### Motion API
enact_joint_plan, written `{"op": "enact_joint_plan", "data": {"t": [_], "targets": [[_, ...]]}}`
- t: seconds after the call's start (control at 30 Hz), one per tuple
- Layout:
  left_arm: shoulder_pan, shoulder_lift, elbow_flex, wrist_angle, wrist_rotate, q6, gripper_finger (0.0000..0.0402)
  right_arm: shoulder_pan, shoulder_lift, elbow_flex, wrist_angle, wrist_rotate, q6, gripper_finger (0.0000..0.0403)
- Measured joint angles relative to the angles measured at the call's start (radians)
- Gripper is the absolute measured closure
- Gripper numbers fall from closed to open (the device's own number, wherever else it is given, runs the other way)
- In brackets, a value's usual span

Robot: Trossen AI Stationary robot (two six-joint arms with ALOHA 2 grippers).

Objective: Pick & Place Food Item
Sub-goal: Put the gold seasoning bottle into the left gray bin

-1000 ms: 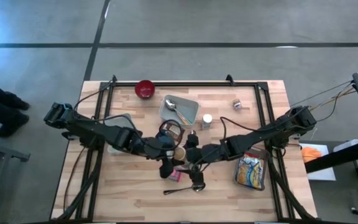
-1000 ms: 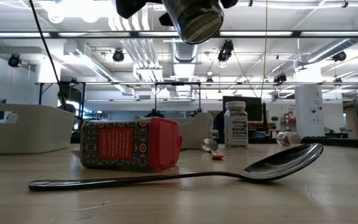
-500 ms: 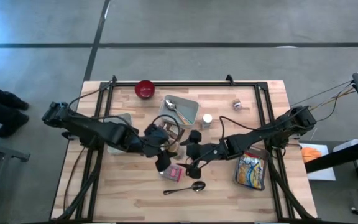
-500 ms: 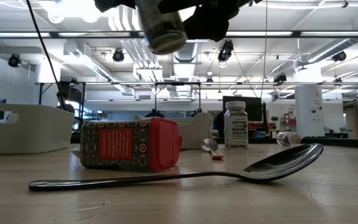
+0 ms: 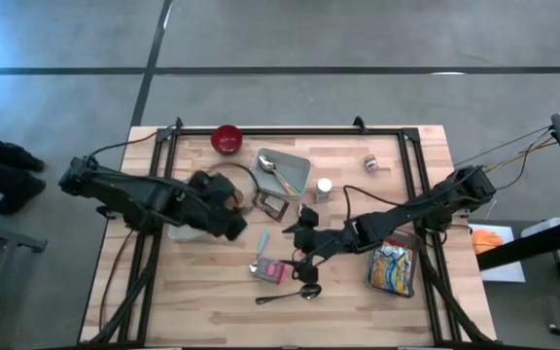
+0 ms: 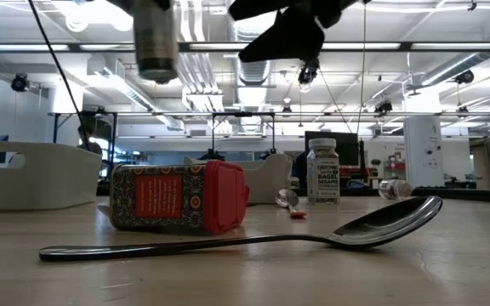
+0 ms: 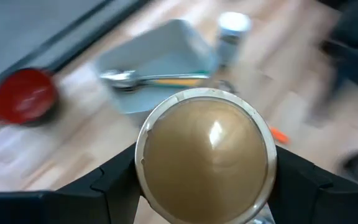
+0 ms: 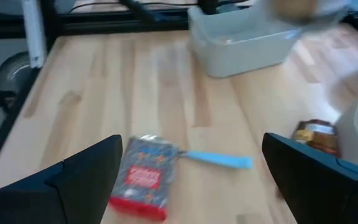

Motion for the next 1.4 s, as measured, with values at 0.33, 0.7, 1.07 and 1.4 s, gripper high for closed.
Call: {"op": "enact_joint_plan", "data": {"t": [0.33, 0.7, 1.07, 1.4], "targets": [[0.137, -0.198, -0.18, -0.237, -0.019, -0.349, 0.0137, 0.104, -0.006, -0.024, -0.116, 0.0, 0.061, 0.0019], [0.379, -0.282, -0.464, -0.142, 0.185, -0.324, 0.0137, 0.151, -0.028, -0.024, -0.143, 0.001, 0.06, 0.0019], [0.442, -0.283, -0.655, 0.059, 0.193, -0.301, 0.0137, 0.155, -0.028, -0.028, -0.142, 0.0, 0.06, 0.0019], [0.462, -0.283, -0.747, 0.172, 0.187, -0.304, 0.0137, 0.156, -0.028, -0.028, -0.142, 0.0, 0.059, 0.0019]]}}
